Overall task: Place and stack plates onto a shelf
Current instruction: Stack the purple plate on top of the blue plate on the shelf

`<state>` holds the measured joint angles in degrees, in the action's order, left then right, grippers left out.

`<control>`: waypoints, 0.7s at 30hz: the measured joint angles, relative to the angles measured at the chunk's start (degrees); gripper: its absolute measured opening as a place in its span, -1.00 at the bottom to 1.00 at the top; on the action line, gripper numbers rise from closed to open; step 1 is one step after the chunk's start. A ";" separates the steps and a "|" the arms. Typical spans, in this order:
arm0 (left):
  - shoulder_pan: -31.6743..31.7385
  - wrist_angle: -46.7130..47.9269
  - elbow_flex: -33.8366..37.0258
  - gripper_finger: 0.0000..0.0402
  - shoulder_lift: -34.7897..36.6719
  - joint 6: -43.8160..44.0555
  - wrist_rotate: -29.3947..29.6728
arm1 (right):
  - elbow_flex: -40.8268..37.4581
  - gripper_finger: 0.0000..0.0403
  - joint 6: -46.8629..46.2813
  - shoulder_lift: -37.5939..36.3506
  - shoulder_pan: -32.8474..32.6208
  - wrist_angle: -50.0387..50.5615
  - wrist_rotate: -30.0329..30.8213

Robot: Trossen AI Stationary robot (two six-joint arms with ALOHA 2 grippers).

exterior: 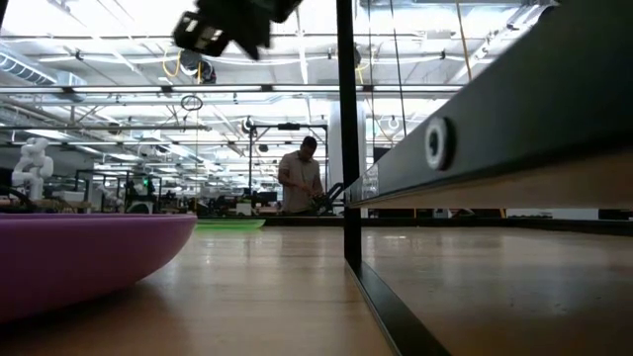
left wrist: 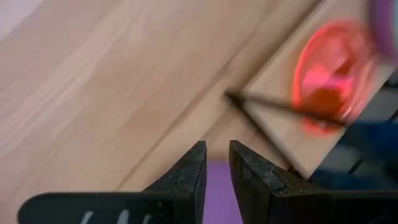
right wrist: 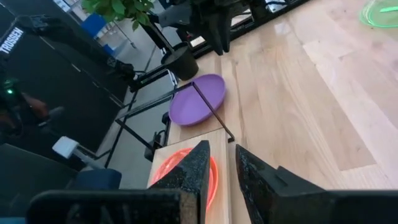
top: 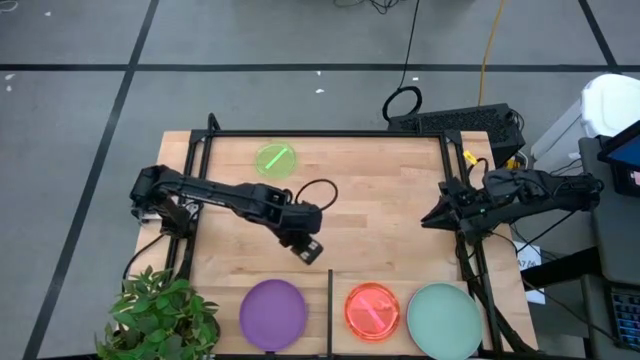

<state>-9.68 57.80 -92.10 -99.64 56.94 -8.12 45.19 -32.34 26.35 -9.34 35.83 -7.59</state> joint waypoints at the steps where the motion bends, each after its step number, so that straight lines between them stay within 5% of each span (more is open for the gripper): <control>1: -0.36 0.89 0.05 -0.63 0.18 -0.82 -0.43 | 0.00 -0.70 0.02 0.04 -0.02 0.02 0.12; 12: -5.12 12.61 2.73 -0.63 0.38 -6.82 2.57 | 0.00 -0.70 -5.71 0.07 0.00 0.16 4.56; 21: -6.90 4.70 16.05 -0.63 0.37 -1.16 -11.71 | 0.00 -0.70 -11.78 0.07 0.00 0.22 7.87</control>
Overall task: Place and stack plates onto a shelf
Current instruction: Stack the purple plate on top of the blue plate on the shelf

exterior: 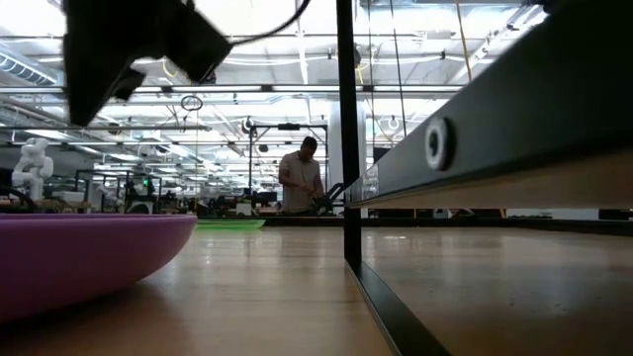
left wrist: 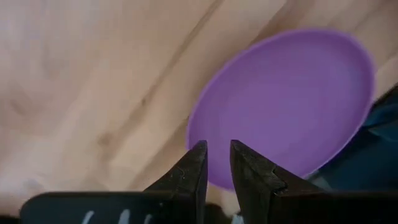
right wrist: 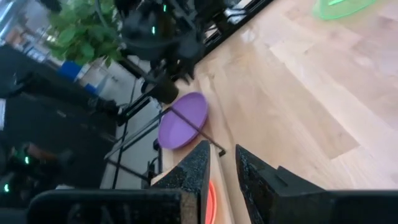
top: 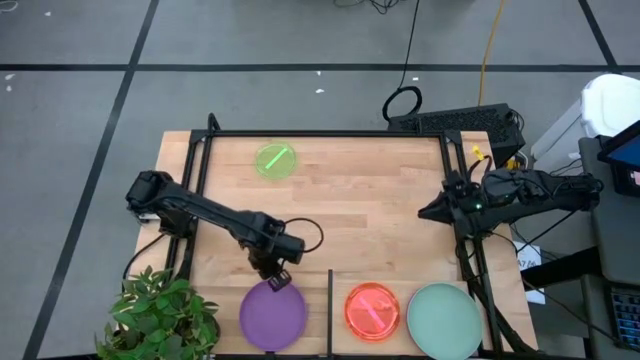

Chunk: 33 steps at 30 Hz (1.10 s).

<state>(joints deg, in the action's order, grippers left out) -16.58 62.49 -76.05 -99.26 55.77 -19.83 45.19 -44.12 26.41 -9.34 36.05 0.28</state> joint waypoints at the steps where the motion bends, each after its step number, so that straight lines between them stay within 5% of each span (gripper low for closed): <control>1: -0.08 -0.75 1.31 -0.63 0.00 2.03 -1.26 | 0.00 -0.70 -0.22 0.00 0.00 0.02 0.54; 9: -1.48 -7.68 9.08 -0.51 0.00 11.00 -5.59 | 0.00 -0.70 -1.22 0.00 0.00 0.00 1.46; 20: -4.97 -13.21 12.94 -0.01 0.00 13.82 -0.48 | 0.00 -0.70 -1.60 0.00 0.00 0.00 1.65; 33: -7.66 -22.44 19.80 -0.18 -0.02 14.01 -1.36 | 0.00 -0.70 -2.36 0.00 0.00 -0.02 2.92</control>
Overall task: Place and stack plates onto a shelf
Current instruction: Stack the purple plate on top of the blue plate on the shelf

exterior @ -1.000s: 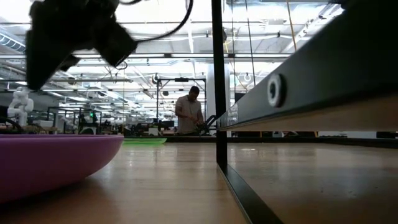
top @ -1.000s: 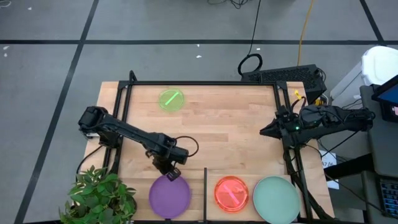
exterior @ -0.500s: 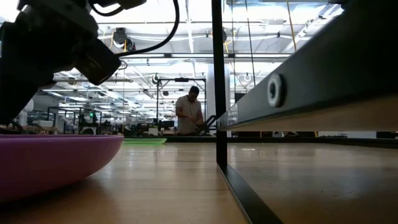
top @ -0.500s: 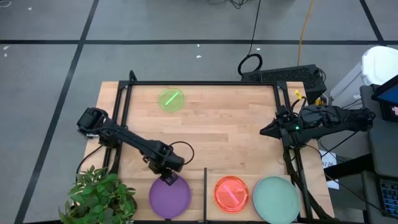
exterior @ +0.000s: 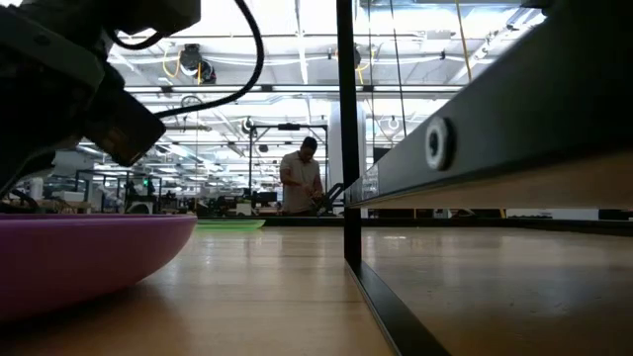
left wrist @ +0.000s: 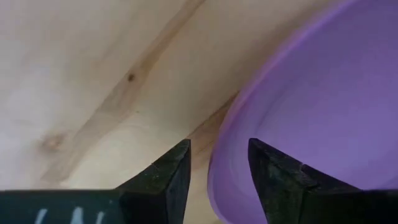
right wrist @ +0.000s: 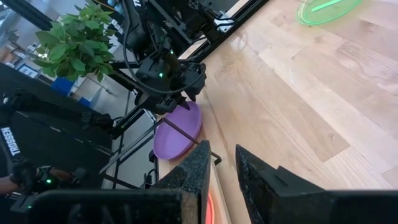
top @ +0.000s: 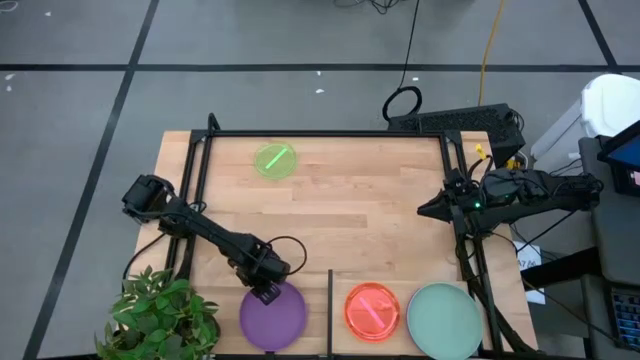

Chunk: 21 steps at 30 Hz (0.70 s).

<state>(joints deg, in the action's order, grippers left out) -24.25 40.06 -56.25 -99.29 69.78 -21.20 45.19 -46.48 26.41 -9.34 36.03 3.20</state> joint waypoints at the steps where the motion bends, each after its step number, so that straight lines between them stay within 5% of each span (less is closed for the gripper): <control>1: -0.04 -0.86 0.44 -0.20 -0.01 0.43 -0.07 | 0.00 -0.70 -0.39 0.00 0.00 0.00 0.00; 21: 0.29 -1.17 1.30 -0.94 0.22 -5.68 3.60 | 0.00 -0.70 -0.85 0.00 0.00 0.00 0.02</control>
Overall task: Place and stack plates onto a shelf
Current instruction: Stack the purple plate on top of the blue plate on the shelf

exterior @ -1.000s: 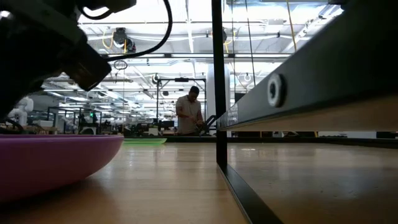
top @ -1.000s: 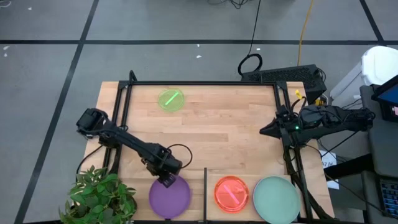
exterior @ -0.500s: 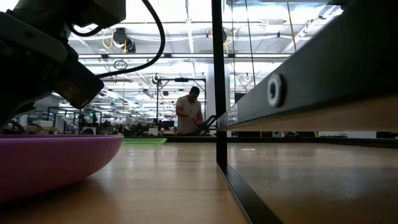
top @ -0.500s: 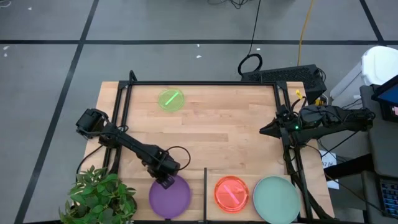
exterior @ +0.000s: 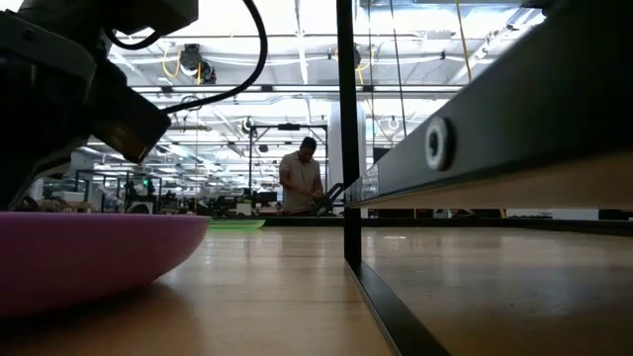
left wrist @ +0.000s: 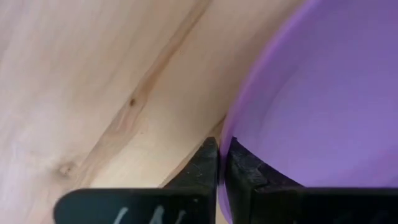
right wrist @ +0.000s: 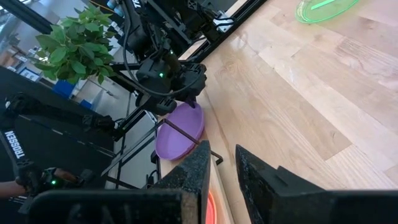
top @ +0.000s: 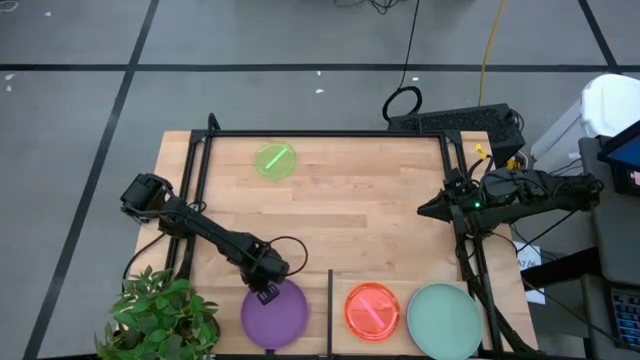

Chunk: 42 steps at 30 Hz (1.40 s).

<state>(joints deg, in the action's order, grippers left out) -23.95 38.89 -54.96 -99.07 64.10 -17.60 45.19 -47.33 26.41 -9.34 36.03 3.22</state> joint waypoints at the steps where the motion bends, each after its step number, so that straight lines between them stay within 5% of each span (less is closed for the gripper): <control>1: 0.03 -0.02 -0.02 -0.94 0.00 -0.18 0.25 | 0.00 -0.70 0.00 0.00 0.00 0.00 0.00; 10: 1.65 0.89 0.13 -0.95 2.01 -0.33 1.27 | 0.00 -0.70 -0.66 0.02 0.00 -0.02 0.00; 23: 9.24 14.67 0.28 -0.95 19.03 2.86 11.08 | -0.02 -0.70 0.07 0.02 0.00 0.64 0.20; 42: 22.40 10.07 0.22 -0.95 28.53 2.03 12.77 | -0.04 -0.70 -3.89 0.02 -0.02 0.48 4.63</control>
<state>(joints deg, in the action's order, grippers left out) -1.55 48.96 -54.74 -70.53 66.13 -4.83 45.15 -51.22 26.44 -9.37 36.52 7.85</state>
